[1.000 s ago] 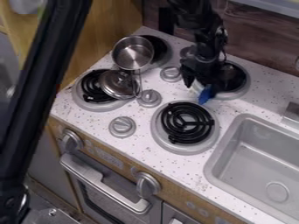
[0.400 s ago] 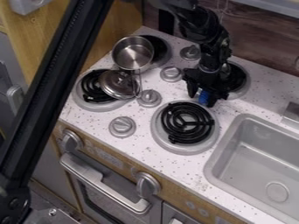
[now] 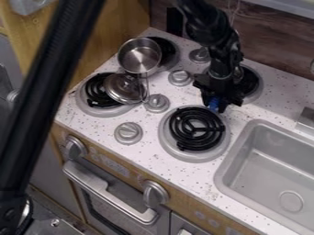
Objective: Move the spoon with blue handle to the lower right burner
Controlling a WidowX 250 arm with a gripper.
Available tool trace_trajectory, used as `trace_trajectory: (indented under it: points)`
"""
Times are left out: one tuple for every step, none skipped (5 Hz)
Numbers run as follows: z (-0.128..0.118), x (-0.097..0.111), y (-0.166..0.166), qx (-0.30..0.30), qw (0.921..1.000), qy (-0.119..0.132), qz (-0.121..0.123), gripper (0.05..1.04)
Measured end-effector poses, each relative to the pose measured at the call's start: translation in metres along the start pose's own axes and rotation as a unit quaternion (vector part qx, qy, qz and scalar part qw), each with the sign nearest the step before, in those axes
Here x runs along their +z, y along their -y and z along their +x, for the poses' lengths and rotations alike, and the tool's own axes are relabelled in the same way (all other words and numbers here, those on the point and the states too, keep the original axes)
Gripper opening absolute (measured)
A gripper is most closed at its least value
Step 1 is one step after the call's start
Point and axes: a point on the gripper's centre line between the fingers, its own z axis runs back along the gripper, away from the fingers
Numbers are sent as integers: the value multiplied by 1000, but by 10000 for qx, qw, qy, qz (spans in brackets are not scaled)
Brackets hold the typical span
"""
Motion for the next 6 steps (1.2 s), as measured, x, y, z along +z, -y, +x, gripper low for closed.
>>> trace_trajectory:
  points:
    - [-14,27,-11,100,9999,24,-89,440]
    - [-49,32,-18,84,9994,-284,-161,439]
    - [-78,39,-11,-110,9987,-439,-221,439]
    - [-95,41,-6,-337,9976,-609,-53,439]
    - [-106,36,-5,-336,9960,-826,108,439]
    - [-116,27,-13,-198,9934,-1057,392,483]
